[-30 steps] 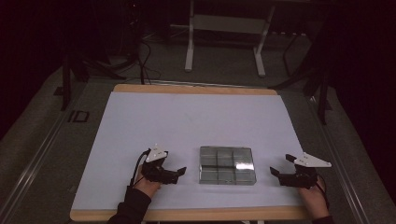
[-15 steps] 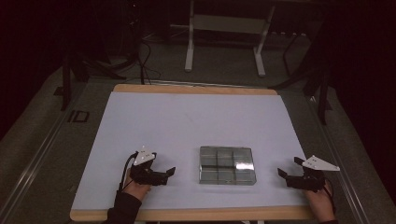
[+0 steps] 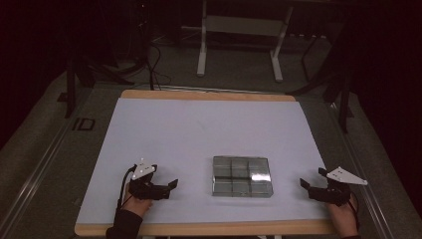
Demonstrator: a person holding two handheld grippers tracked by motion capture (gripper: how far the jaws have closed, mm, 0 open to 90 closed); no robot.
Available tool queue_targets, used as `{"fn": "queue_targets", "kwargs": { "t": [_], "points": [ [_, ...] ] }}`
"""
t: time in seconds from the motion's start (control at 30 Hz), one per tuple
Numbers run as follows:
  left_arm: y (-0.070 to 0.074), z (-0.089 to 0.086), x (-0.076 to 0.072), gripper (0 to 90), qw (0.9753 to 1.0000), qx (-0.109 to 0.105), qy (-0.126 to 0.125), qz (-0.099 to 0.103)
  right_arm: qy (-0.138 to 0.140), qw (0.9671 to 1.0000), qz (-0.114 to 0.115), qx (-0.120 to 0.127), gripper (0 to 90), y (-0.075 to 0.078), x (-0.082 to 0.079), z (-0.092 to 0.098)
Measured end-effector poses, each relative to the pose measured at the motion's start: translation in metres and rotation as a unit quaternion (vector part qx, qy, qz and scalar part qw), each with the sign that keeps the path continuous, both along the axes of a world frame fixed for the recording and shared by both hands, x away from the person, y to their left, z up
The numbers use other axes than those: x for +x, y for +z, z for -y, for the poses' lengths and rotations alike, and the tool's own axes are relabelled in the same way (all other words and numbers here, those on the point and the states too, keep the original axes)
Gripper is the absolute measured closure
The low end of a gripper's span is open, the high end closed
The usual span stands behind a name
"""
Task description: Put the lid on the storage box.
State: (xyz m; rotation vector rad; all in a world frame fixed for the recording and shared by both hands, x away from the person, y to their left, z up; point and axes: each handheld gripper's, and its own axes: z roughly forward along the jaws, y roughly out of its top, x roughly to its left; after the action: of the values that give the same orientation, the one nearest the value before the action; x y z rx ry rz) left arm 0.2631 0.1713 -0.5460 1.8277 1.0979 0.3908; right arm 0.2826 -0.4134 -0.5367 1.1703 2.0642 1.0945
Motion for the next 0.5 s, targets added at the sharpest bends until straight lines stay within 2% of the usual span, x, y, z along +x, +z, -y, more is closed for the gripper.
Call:
{"fn": "queue_targets", "kwargs": {
  "t": [0.23, 0.37, 0.5],
  "points": [
    [-0.0004, -0.0015, -0.0018, 2.1, 0.9998, -0.004, 0.017, 0.005, -0.009, 0.9999, -0.009, 0.012, 13.2, -0.0004, 0.002, 0.0027],
    [-0.0006, -0.0021, -0.0029, 2.2, 0.9992, -0.005, 0.038, 0.009, -0.015, 0.9997, -0.011, 0.018, 13.2, -0.0005, 0.0028, 0.0039],
    [-0.0008, -0.0029, -0.0026, 2.2, 0.9989, -0.006, 0.045, 0.008, -0.016, 0.9997, -0.012, 0.014, 13.2, -0.0006, 0.003, 0.0033]
  ]
}}
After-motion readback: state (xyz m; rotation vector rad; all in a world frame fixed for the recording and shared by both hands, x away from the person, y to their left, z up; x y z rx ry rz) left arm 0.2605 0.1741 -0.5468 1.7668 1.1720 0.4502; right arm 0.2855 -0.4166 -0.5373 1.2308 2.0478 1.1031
